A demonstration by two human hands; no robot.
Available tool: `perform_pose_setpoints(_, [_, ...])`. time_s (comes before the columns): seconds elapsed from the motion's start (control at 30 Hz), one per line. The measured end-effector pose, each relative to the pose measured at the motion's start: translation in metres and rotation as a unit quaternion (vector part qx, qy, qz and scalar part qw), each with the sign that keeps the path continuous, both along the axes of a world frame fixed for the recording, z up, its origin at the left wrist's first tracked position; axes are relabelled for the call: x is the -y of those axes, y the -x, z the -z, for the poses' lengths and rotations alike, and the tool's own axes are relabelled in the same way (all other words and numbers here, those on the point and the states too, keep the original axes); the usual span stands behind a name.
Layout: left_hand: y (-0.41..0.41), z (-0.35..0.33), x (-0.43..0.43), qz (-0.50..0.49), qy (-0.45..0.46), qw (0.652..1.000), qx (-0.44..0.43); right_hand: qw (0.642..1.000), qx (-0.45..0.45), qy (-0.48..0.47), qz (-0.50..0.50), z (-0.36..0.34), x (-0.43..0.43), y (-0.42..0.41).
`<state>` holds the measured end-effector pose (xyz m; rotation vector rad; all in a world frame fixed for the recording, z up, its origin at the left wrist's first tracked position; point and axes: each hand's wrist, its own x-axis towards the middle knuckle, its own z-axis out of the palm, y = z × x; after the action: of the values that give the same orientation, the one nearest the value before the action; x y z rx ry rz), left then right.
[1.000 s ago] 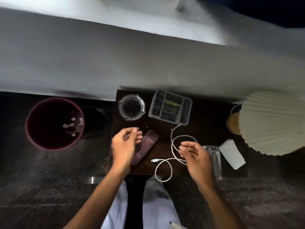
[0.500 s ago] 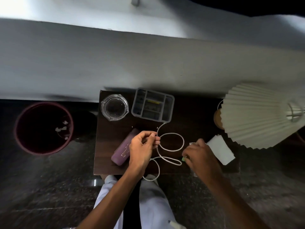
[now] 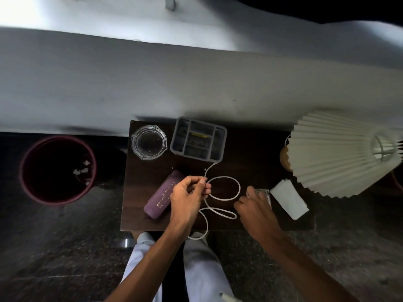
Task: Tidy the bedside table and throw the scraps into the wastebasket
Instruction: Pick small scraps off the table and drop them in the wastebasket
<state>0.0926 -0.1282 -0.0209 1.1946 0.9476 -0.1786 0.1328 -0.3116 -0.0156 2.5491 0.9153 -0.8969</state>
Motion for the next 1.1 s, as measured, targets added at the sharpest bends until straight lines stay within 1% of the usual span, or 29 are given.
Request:
perform_pose_setpoints(0.17, [0.003,0.003,-0.001,-0.005,0.004,1.0,-0.004,1.0,0.01,0.017,-0.001,0.007,-0.002,0.0])
perform_pose_setpoints(0.33, [0.005,0.003,-0.003,-0.012,0.008,1.0,-0.005,1.0,-0.004,0.016,0.0,0.011,-0.009,-0.001])
perform_pose_setpoints(0.5, [0.005,0.0,-0.009,-0.022,0.02,1.0,-0.004,0.998,-0.004,-0.002,0.062,0.014,-0.012,0.0])
perform_pose_setpoints(0.67, [0.005,-0.001,-0.016,-0.042,0.036,0.998,-0.003,0.997,0.008,-0.012,0.074,0.016,-0.009,0.001])
perform_pose_setpoints(0.77, [0.005,-0.002,-0.02,-0.048,0.047,0.998,-0.003,0.998,0.005,0.007,0.057,0.011,-0.009,0.002])
perform_pose_setpoints(0.9, [0.004,-0.005,-0.023,-0.063,0.067,0.996,-0.004,0.999,0.044,-0.017,0.027,0.009,-0.01,0.001])
perform_pose_setpoints(1.03, [0.006,-0.006,-0.026,-0.064,0.07,0.996,-0.001,0.999,0.029,-0.008,0.014,0.015,-0.008,0.001])
perform_pose_setpoints(1.1, [0.007,-0.008,-0.027,-0.062,0.072,0.995,-0.004,0.999,0.042,-0.013,0.019,0.011,-0.006,0.0])
